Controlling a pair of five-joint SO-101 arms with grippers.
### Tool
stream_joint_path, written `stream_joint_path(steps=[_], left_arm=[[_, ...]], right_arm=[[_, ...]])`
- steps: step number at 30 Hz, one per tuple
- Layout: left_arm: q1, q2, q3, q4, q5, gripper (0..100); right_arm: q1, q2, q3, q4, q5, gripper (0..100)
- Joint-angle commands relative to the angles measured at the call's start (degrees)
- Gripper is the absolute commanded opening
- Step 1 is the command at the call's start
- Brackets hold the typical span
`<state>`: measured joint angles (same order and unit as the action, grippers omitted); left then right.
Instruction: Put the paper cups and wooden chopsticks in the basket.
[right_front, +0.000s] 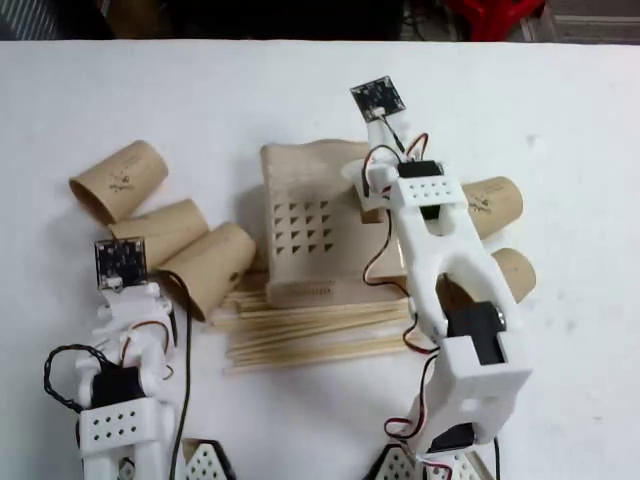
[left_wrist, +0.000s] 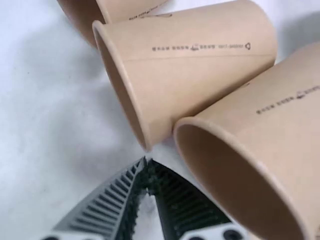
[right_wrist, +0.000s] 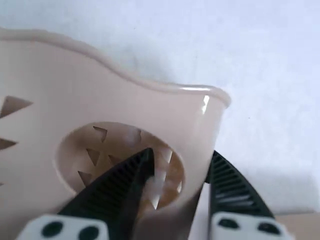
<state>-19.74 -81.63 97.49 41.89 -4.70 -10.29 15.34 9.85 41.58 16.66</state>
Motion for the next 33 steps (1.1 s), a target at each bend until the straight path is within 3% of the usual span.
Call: stream_joint_path(steps=[1,8,18,20,26,33], left_arm=[[-0.22,-0.75,-0.18,0.44,-0.35,2],[-0.22,-0.75,-0.18,0.44,-0.35,2],[-0.48,-0.75,-0.18,0.18,-0.62,2],[-0.57,-0.75,-0.53,-0.44,-4.4,2],[-0.57,-0.75,-3.6,-3.16,-26.9,2],[-0.57,-0.48,-17.23,7.91,-28.13,2]], right_arm=[[-0.13,-0.57,-2.46,-2.07,-0.44,1.5],[1.1,-5.85,-5.98,-2.51,-5.1,1.5],[1.8,-12.97,-24.18,8.22,-11.34,1.5],[1.36,-13.41,-27.6,10.07,-12.48,1.5],[0.22,-13.23,-35.6,11.56,-15.65,1.5],[2.68,-10.95,-35.69,2.59,-25.32,1.5]])
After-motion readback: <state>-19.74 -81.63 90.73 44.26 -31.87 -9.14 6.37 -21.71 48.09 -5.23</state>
